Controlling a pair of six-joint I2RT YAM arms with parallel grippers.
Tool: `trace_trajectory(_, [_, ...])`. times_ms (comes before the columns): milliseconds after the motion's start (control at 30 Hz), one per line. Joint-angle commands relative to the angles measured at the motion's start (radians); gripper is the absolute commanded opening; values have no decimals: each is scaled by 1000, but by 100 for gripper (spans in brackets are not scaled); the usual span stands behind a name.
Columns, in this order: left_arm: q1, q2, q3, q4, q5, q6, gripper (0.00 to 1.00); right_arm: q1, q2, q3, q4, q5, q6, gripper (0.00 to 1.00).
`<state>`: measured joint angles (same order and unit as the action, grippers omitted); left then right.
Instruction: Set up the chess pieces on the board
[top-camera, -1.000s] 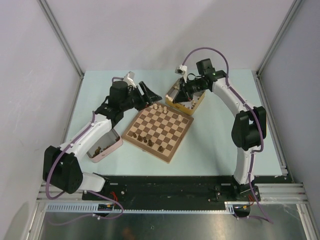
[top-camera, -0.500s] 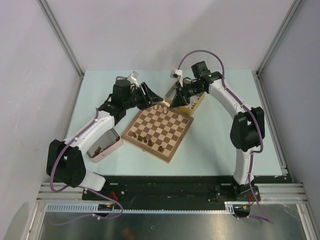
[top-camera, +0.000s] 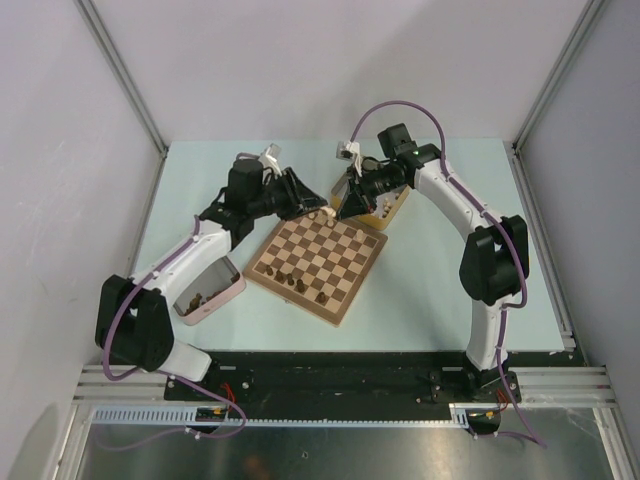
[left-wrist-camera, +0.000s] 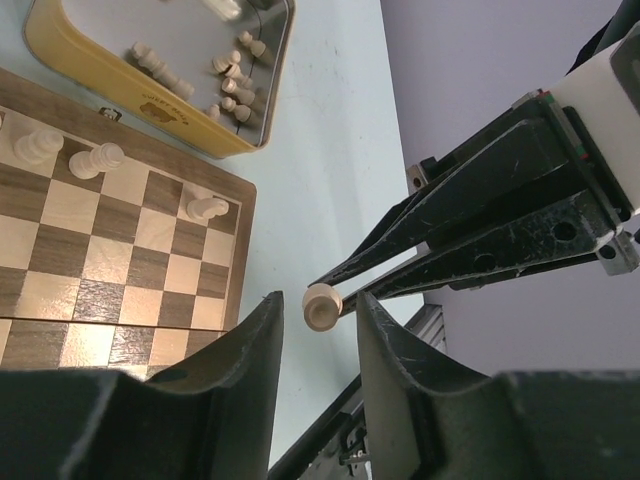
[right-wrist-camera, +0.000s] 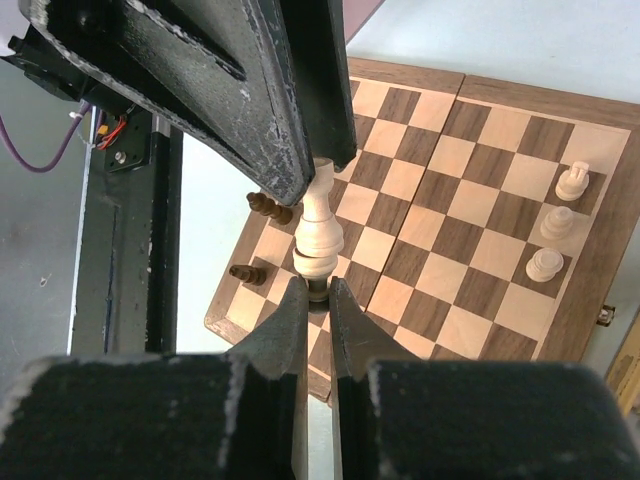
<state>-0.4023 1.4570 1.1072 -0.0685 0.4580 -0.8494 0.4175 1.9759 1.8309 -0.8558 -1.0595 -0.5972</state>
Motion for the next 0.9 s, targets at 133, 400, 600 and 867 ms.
trace_trajectory(133, [-9, 16, 45, 44, 41, 1, 30, 7, -57, 7, -2, -25, -10, 4])
trace_trajectory(400, [-10, 25, 54, 49, 54, 4, 14, 9, -54, 2, -3, -25, -10, 4])
trace_trajectory(600, [-3, -6, 40, 53, -5, 6, 1, 6, -55, -15, 38, 30, 33, 4])
trace_trajectory(867, [57, 6, 61, 15, -185, 67, 0, -36, -51, -42, 139, 171, 146, 4])
